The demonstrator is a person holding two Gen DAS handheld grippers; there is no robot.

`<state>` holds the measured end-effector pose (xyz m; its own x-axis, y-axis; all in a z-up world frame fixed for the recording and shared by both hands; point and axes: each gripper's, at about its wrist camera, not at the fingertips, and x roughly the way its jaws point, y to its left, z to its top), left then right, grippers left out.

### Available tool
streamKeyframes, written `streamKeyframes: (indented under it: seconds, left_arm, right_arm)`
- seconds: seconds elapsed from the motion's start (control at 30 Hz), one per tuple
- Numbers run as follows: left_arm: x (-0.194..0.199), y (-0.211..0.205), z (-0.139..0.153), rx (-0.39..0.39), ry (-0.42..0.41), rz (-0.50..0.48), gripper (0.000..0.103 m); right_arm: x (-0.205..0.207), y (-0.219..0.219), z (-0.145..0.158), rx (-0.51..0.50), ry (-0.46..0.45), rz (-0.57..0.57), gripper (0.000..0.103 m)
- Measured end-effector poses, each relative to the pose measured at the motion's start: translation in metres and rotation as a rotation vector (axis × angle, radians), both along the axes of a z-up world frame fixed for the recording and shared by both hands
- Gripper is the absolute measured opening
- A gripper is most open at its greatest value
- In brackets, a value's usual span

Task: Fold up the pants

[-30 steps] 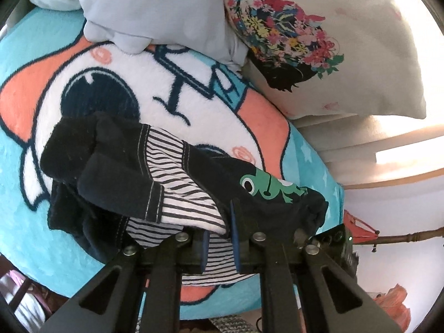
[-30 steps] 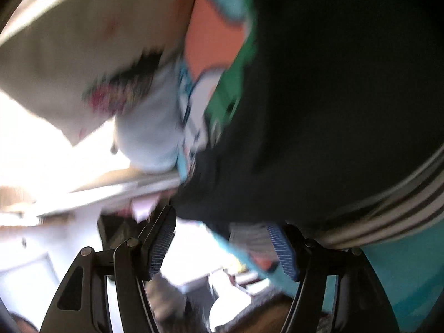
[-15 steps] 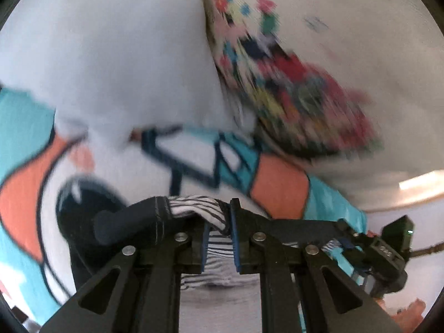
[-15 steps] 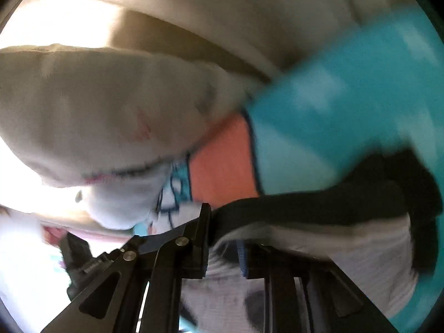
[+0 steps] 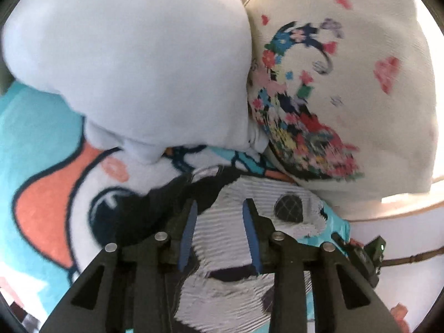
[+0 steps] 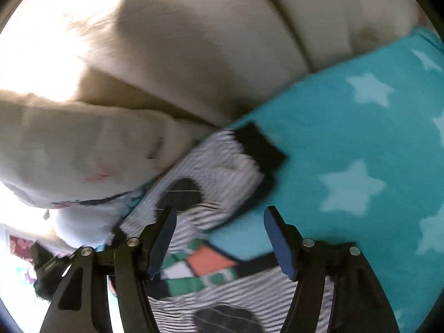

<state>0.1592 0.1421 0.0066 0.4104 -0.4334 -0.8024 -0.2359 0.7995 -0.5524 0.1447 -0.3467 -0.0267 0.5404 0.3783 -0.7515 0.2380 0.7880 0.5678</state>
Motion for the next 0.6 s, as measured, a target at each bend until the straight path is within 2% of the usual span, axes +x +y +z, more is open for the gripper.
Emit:
streamKeyframes:
  seconds: [0.2,0.23,0.27,0.3,0.4,0.5,0.6]
  left_arm:
    - [-0.046,-0.017,0.005,0.017,-0.002,0.013,0.035]
    - [-0.054,-0.023,0.004,0.006,-0.001,0.016,0.035]
    - [-0.059,-0.027,0.003,-0.004,0.003,0.023,0.035]
    - [-0.064,-0.033,0.001,-0.013,0.011,0.029,0.035]
    - [-0.076,-0.044,-0.004,-0.026,0.036,0.026,0.035]
    - [-0.086,-0.051,-0.002,0.008,0.044,0.018,0.035]
    - [-0.091,-0.051,-0.005,0.008,0.045,0.029,0.041]
  right_arm:
    - [0.025,-0.01,-0.024,0.049,0.011,-0.031,0.07]
    - [0.034,0.005,-0.027,0.058,0.005,-0.039,0.059]
    - [0.039,0.008,-0.033,0.086,0.004,-0.032,0.04]
    - [0.043,0.01,-0.036,0.1,0.015,-0.021,0.008]
    - [0.033,0.012,-0.03,0.104,0.01,-0.031,0.006]
    - [0.01,0.009,-0.009,0.108,-0.024,-0.044,0.005]
    - [-0.013,0.007,0.004,0.062,-0.044,-0.065,0.007]
